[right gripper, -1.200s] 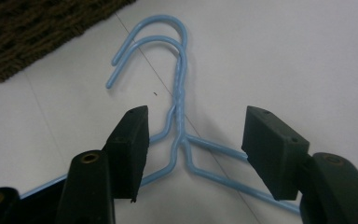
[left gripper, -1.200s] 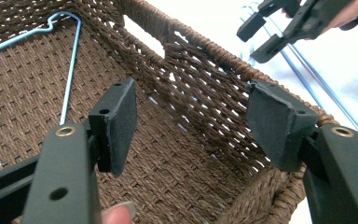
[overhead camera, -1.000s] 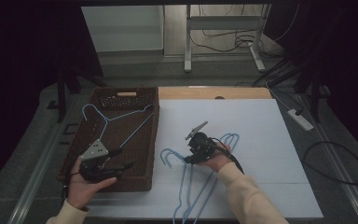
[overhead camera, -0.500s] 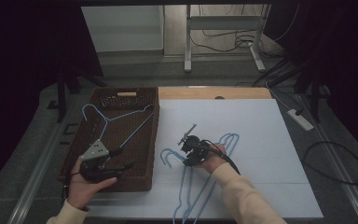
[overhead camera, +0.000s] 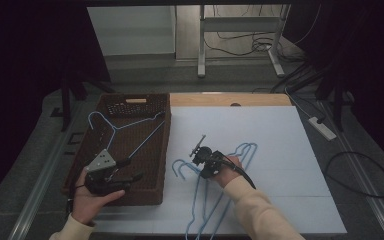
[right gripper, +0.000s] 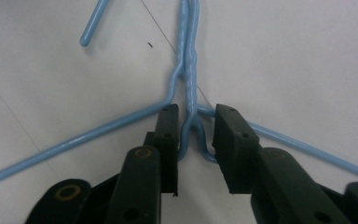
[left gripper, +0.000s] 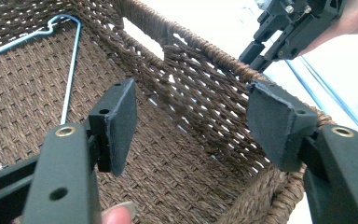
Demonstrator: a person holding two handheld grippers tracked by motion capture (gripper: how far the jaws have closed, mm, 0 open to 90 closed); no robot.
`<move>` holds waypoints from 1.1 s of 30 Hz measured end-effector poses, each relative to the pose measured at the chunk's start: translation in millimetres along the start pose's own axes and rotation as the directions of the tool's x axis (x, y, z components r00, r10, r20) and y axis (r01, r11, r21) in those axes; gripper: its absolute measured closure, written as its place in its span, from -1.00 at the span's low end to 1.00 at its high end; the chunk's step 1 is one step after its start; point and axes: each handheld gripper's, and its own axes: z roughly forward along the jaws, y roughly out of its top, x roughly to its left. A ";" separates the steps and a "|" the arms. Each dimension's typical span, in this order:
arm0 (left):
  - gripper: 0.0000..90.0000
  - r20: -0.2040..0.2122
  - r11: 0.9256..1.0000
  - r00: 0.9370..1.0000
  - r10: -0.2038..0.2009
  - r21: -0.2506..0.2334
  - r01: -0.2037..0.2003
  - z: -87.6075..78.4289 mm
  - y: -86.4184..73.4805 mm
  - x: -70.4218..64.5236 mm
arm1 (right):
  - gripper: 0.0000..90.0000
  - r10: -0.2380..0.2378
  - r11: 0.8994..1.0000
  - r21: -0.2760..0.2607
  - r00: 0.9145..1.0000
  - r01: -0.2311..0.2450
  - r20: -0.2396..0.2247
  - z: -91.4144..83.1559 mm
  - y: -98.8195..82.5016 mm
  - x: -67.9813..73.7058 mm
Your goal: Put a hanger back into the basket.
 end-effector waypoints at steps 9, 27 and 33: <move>-0.22 -0.003 1.000 1.000 -0.002 -0.001 0.002 0.0 -0.3 0.9 | 0.62 0.000 1.000 -0.006 1.000 0.000 0.001 0.2 -1.5 -5.4; -0.22 -0.002 1.000 1.000 0.003 -0.001 -0.003 -0.4 0.1 0.2 | 0.76 0.034 0.998 -0.057 0.999 -0.033 0.020 -8.5 -1.1 -4.8; -0.22 0.000 1.000 1.000 0.005 0.003 -0.005 1.2 0.3 -1.3 | 0.77 0.040 0.991 -0.130 0.999 -0.039 0.002 -21.9 -6.3 -6.1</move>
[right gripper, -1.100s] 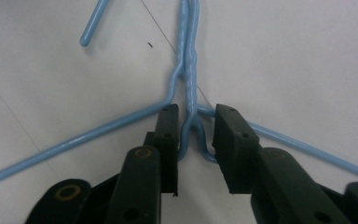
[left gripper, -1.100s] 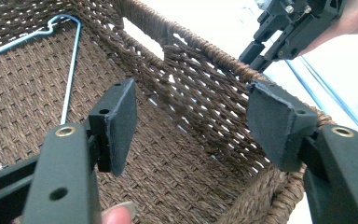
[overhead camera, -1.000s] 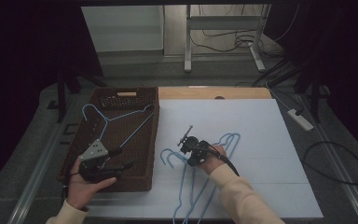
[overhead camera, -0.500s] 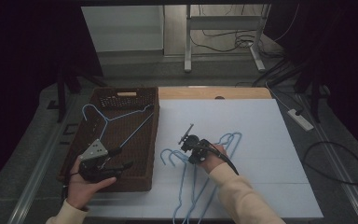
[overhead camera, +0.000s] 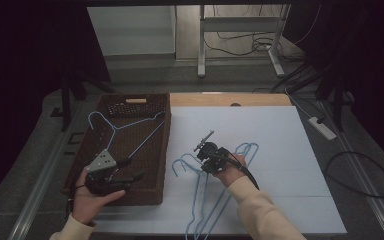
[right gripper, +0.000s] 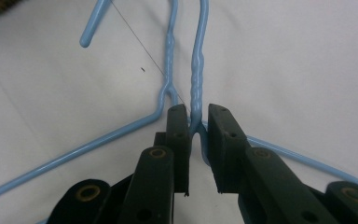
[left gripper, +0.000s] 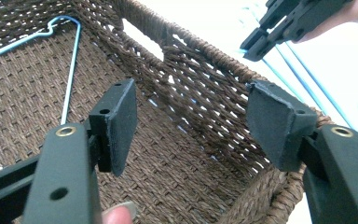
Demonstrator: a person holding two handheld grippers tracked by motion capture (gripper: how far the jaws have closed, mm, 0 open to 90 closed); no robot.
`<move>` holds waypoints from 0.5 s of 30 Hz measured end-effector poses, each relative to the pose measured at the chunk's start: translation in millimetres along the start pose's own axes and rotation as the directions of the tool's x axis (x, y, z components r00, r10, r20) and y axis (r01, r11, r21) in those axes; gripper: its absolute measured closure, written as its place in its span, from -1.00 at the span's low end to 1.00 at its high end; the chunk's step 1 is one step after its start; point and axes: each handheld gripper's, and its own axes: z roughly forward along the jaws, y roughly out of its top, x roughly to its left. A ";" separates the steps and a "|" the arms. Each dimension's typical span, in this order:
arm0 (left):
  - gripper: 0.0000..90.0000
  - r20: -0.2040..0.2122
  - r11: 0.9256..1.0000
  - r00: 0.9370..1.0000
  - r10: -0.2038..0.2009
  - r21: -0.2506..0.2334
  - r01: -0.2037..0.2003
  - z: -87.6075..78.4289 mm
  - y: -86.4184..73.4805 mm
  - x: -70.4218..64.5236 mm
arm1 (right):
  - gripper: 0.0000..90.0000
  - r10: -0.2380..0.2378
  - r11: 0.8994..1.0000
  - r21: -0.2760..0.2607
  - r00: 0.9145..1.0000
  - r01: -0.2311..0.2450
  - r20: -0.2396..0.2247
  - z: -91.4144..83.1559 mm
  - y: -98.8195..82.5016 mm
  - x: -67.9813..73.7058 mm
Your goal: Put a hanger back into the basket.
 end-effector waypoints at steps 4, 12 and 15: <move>-0.22 0.004 1.000 1.000 0.007 0.002 -0.007 0.8 1.4 -3.2 | 0.77 0.019 0.997 -0.073 1.000 -0.020 -0.020 -12.5 -5.8 -4.1; -0.21 0.015 1.000 1.000 0.017 0.008 -0.017 4.8 3.7 -10.5 | 0.76 0.042 0.986 -0.159 0.998 -0.048 -0.045 -23.9 -15.8 -9.3; -0.22 0.027 1.000 0.999 0.026 0.012 -0.027 6.7 6.2 -16.6 | 0.76 0.045 0.980 -0.189 0.998 -0.054 -0.052 -26.7 -19.7 -10.7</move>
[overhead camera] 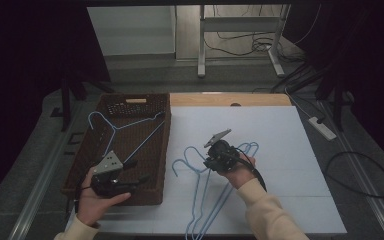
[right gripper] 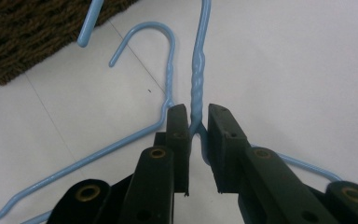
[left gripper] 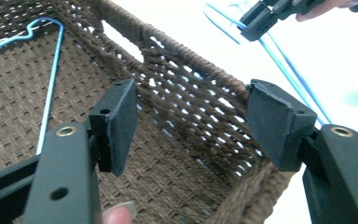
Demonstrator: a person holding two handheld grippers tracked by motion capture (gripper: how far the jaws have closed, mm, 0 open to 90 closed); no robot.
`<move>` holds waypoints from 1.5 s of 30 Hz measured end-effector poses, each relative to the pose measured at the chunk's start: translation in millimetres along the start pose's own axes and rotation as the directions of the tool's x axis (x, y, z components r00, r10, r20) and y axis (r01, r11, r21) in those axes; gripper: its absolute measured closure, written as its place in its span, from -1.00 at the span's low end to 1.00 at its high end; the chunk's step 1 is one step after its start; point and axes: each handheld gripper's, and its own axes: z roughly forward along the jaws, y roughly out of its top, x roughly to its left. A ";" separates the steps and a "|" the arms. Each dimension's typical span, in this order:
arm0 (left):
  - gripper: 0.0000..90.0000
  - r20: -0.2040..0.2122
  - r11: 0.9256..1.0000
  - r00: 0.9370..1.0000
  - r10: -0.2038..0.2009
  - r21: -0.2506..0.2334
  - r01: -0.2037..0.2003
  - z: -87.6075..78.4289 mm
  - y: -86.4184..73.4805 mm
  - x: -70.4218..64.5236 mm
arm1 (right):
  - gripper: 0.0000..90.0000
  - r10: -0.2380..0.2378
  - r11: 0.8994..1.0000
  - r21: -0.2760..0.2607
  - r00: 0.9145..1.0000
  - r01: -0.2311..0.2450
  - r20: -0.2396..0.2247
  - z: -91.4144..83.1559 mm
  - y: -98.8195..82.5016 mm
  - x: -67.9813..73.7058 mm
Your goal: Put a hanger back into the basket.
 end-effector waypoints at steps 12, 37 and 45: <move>-0.22 0.075 1.000 0.997 -0.007 0.025 0.005 17.6 11.4 -24.8 | 0.76 0.017 0.998 -0.066 1.000 -0.018 -0.013 -9.6 -6.3 -2.3; -0.27 0.134 0.998 0.991 -0.012 0.065 0.004 46.1 33.6 -73.3 | 0.76 0.045 0.988 -0.149 0.998 -0.050 -0.039 -20.7 -15.4 -3.6; -0.22 0.145 0.990 0.989 0.018 0.134 -0.037 74.7 34.4 -96.7 | 0.76 0.046 0.985 -0.167 0.998 -0.053 -0.046 -24.2 -17.2 -2.4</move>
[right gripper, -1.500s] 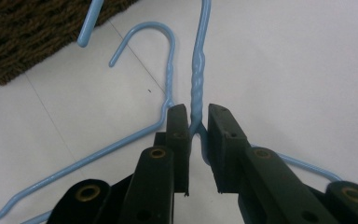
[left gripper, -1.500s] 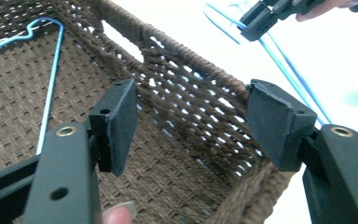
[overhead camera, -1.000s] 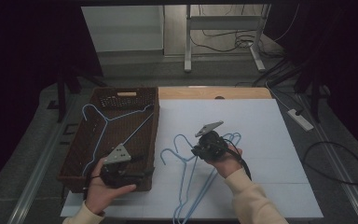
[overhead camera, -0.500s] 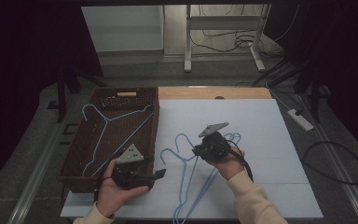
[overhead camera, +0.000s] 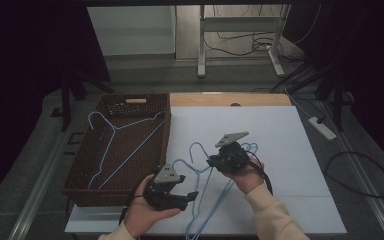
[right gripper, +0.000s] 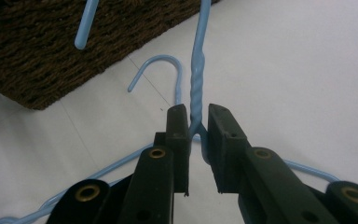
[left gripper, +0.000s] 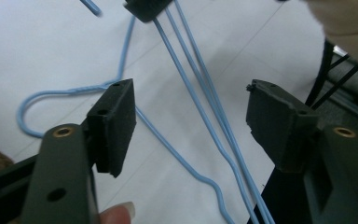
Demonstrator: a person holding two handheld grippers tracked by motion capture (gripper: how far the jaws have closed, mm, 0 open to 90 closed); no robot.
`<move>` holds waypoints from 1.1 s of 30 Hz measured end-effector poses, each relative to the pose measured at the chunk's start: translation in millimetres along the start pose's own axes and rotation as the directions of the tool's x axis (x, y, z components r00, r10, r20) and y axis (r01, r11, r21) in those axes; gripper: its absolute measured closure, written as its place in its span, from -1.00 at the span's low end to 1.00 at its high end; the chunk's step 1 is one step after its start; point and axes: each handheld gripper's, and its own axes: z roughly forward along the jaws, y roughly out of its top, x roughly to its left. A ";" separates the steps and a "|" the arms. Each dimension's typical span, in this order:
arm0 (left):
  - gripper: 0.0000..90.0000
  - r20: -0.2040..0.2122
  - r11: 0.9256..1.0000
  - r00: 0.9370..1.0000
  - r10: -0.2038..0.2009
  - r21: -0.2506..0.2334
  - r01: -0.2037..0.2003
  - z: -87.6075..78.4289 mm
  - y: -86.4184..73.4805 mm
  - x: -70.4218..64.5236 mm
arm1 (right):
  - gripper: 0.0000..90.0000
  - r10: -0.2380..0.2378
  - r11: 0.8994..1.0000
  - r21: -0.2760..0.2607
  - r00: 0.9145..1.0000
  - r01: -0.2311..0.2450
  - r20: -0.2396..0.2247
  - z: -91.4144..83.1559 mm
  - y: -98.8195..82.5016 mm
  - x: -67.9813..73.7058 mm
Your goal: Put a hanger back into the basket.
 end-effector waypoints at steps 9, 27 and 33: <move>-0.17 -0.006 0.996 1.000 -0.002 0.084 0.003 34.8 5.6 -9.7 | 0.76 0.003 1.000 -0.017 1.000 -0.003 -0.008 -3.5 -2.0 0.4; 0.72 0.075 0.986 0.992 -0.100 0.142 0.089 70.4 -0.4 -0.7 | 0.76 0.021 0.998 -0.052 1.000 -0.022 -0.023 -12.7 -6.3 -1.0; 0.86 0.086 0.984 0.986 -0.145 0.112 0.135 67.7 -1.3 4.2 | 0.76 0.033 0.996 -0.079 0.999 -0.035 -0.027 -22.0 -10.5 -3.8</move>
